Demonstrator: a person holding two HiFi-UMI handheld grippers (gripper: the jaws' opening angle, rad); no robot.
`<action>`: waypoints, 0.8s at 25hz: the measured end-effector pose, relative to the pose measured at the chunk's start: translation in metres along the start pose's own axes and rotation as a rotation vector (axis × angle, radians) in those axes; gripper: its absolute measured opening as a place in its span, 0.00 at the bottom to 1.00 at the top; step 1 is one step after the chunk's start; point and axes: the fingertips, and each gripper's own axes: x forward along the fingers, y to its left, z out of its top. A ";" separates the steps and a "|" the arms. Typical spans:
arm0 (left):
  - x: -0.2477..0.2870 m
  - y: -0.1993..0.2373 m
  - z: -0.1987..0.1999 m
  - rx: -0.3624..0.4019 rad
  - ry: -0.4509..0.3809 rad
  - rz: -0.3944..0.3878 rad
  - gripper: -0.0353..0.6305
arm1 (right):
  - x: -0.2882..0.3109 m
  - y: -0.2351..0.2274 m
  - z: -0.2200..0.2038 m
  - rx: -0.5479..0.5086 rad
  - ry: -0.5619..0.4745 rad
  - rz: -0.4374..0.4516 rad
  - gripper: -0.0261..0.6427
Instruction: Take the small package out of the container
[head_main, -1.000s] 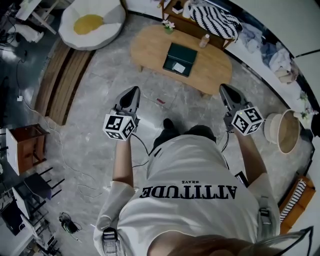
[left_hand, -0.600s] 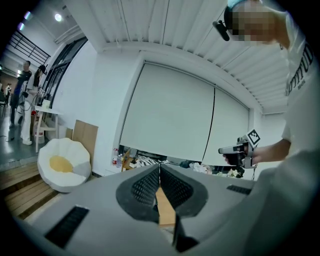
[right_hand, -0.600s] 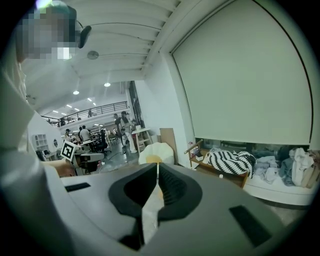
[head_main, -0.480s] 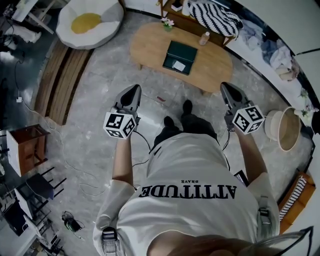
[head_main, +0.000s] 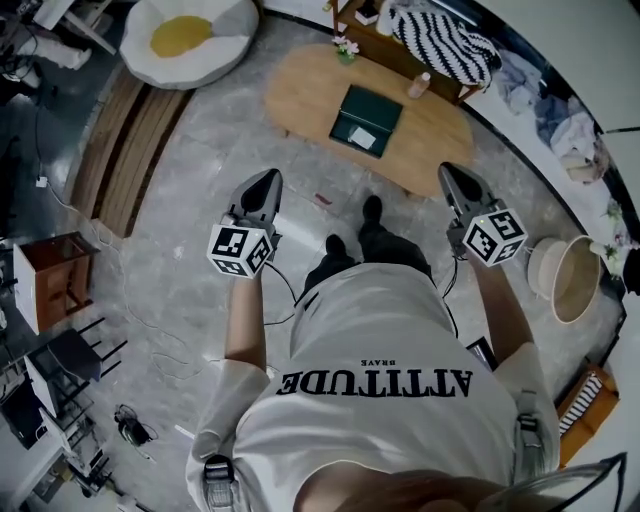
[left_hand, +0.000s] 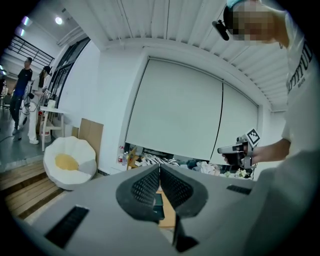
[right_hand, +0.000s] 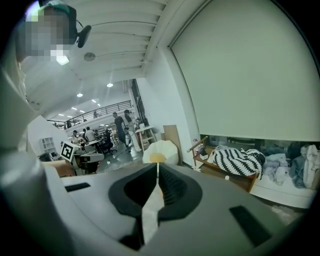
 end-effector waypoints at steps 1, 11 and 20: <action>0.007 0.001 0.001 -0.001 0.004 0.007 0.09 | 0.006 -0.007 0.002 0.002 0.006 0.008 0.07; 0.083 0.008 0.006 -0.024 0.006 0.050 0.09 | 0.058 -0.079 0.008 0.029 0.073 0.068 0.07; 0.159 -0.001 -0.017 0.002 0.097 0.033 0.09 | 0.100 -0.141 -0.011 0.074 0.148 0.111 0.07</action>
